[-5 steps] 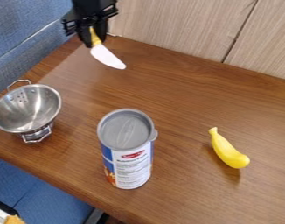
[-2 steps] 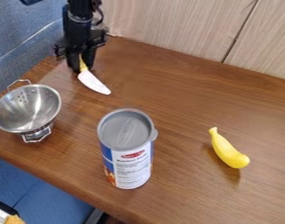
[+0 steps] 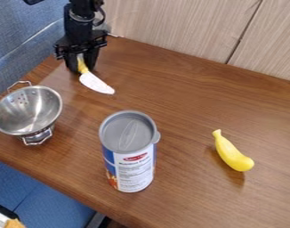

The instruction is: Move the knife to the left side of the table

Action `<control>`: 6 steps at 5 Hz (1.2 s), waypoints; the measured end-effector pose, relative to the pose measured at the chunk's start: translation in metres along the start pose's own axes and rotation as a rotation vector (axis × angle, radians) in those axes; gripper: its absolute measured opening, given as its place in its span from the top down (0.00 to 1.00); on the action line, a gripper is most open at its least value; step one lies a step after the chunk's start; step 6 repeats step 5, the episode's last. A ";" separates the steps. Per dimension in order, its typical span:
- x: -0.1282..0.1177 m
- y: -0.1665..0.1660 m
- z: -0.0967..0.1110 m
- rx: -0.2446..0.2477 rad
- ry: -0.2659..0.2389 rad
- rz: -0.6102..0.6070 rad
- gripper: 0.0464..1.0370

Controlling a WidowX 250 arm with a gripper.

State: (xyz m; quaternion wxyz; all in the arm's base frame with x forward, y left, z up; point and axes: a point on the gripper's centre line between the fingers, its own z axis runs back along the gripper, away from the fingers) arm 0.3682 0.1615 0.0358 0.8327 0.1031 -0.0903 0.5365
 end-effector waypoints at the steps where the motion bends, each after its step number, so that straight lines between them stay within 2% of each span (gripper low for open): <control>1: 0.000 -0.001 0.002 0.005 0.006 -0.011 0.05; 2: 0.002 0.000 0.011 0.040 0.005 -0.018 0.03; 3: 0.006 -0.001 0.031 0.081 -0.027 -0.042 0.04; 4: 0.012 -0.004 0.076 0.042 -0.114 -0.047 0.04; 6: 0.013 -0.005 0.081 0.035 -0.122 -0.045 0.04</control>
